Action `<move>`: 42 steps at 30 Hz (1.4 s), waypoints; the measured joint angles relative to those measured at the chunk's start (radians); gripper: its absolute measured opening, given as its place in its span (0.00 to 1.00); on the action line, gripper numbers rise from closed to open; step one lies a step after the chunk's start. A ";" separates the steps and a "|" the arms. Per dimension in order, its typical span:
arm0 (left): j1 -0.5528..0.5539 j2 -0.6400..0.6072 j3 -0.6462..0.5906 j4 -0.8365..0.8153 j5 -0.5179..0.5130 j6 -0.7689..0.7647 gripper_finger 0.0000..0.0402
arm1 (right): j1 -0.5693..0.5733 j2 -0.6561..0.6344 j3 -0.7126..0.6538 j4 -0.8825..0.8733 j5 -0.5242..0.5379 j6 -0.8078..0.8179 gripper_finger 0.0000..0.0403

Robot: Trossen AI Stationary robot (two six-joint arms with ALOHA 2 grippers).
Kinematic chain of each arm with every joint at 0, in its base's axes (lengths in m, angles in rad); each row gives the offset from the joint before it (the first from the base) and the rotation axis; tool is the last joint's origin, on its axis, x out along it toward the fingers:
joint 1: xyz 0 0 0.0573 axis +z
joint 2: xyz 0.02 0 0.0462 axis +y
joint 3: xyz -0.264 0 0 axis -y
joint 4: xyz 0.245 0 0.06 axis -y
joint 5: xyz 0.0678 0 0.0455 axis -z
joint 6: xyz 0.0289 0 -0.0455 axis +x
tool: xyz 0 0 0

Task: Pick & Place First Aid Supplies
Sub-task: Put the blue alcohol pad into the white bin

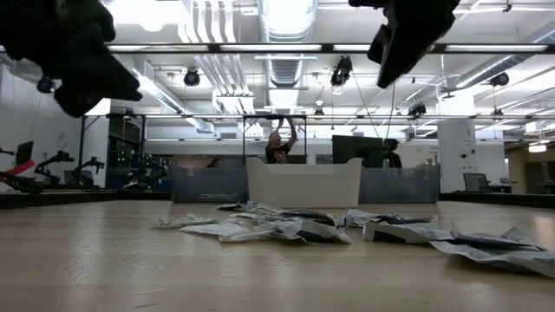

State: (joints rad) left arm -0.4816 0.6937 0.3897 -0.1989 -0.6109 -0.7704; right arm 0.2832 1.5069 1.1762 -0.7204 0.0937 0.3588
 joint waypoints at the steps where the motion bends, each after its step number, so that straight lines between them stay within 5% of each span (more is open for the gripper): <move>1: 0.000 -0.023 -0.018 0.000 0.000 -0.015 0.23 | 0.000 0.018 0.021 -0.043 0.000 0.013 0.04; 13: 0.000 -0.129 -0.122 0.015 0.024 -0.244 0.23 | 0.003 0.099 0.122 -0.114 -0.075 0.139 0.04; 18: 0.000 -0.132 -0.123 0.086 0.059 0.009 0.23 | 0.003 0.092 0.121 -0.114 -0.102 0.239 0.05; 25: -0.001 -0.168 -0.137 0.241 0.274 0.312 0.23 | 0.029 0.098 0.120 -0.114 -0.182 0.340 0.15; 35: -0.001 -0.247 -0.242 0.371 0.425 0.410 0.23 | 0.118 0.178 0.118 -0.111 -0.174 0.501 0.38; 42: -0.001 -0.267 -0.319 0.499 0.461 0.401 0.23 | 0.125 0.280 0.118 -0.105 -0.114 0.532 0.46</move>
State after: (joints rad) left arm -0.4824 0.4264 0.0710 0.3005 -0.1496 -0.3698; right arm 0.4084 1.7871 1.2938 -0.8253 -0.0199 0.8909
